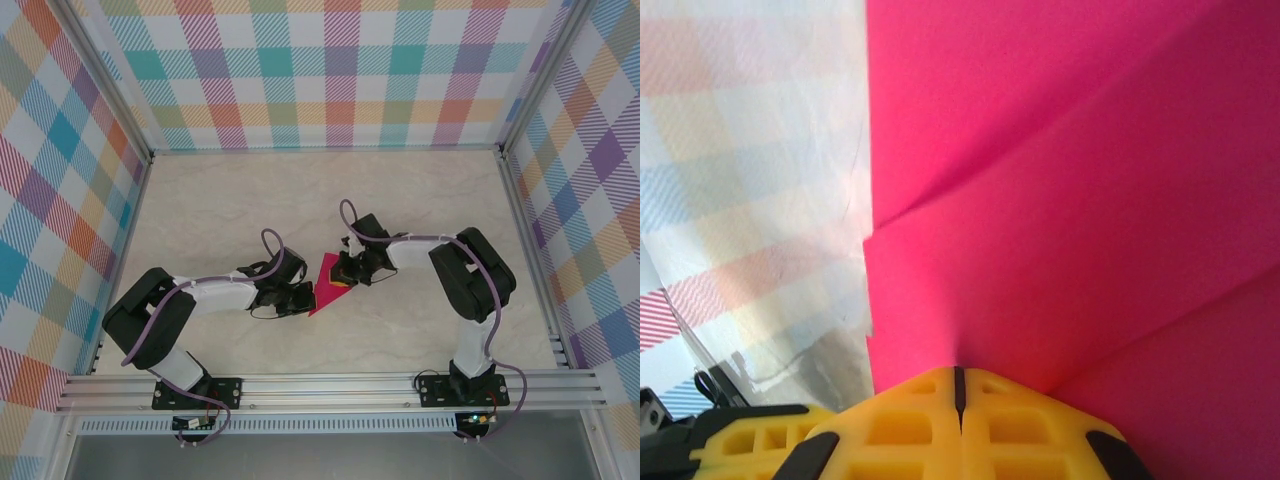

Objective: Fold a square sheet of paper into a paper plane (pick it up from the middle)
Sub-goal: Fourth fold the wing at the center of the table.

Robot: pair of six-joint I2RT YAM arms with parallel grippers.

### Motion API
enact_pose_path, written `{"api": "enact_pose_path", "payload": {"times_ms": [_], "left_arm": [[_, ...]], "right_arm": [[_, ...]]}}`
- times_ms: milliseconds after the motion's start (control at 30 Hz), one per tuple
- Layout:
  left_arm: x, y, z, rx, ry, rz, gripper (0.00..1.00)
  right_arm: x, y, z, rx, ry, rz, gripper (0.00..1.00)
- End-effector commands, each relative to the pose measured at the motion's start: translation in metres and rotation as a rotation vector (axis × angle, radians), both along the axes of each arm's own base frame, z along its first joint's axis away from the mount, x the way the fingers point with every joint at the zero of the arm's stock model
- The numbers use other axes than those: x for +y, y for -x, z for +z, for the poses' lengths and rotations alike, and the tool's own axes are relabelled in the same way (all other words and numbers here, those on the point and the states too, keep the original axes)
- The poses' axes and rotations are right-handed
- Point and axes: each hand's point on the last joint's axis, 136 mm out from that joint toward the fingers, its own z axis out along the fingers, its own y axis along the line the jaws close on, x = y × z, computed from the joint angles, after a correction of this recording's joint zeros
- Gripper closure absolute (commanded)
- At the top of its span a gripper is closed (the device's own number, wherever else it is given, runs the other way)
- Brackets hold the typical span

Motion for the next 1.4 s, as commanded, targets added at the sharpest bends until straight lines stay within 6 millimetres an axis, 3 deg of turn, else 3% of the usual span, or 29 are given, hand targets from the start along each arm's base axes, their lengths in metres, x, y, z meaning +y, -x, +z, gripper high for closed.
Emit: {"api": "enact_pose_path", "payload": {"times_ms": [0, 533, 700, 867, 1033, 1167, 1367], "left_arm": [[0.028, 0.038, -0.033, 0.142, -0.136, -0.037, 1.00], [0.028, 0.037, -0.031, 0.134, -0.135, -0.040, 1.00], [0.029, 0.037, -0.031, 0.134, -0.138, -0.042, 1.00], [0.027, 0.036, -0.029, 0.130, -0.133, -0.041, 1.00], [0.027, 0.036, -0.029, 0.131, -0.131, -0.038, 1.00], [0.025, 0.035, -0.028, 0.130, -0.128, -0.038, 1.00], [0.025, 0.033, -0.027, 0.123, -0.129, -0.039, 1.00]], "right_arm": [[-0.031, -0.031, -0.022, -0.051, 0.116, -0.078, 0.95], [-0.063, -0.073, -0.017, -0.098, 0.121, -0.153, 0.96], [-0.075, -0.093, -0.002, -0.144, 0.090, -0.190, 0.96], [-0.074, -0.106, 0.028, -0.194, 0.049, -0.202, 0.96], [-0.052, -0.074, 0.071, -0.220, -0.074, -0.182, 0.95], [-0.036, -0.039, 0.075, -0.200, -0.093, -0.145, 0.95], [-0.004, 0.006, 0.063, -0.130, -0.058, -0.041, 0.95]]}}
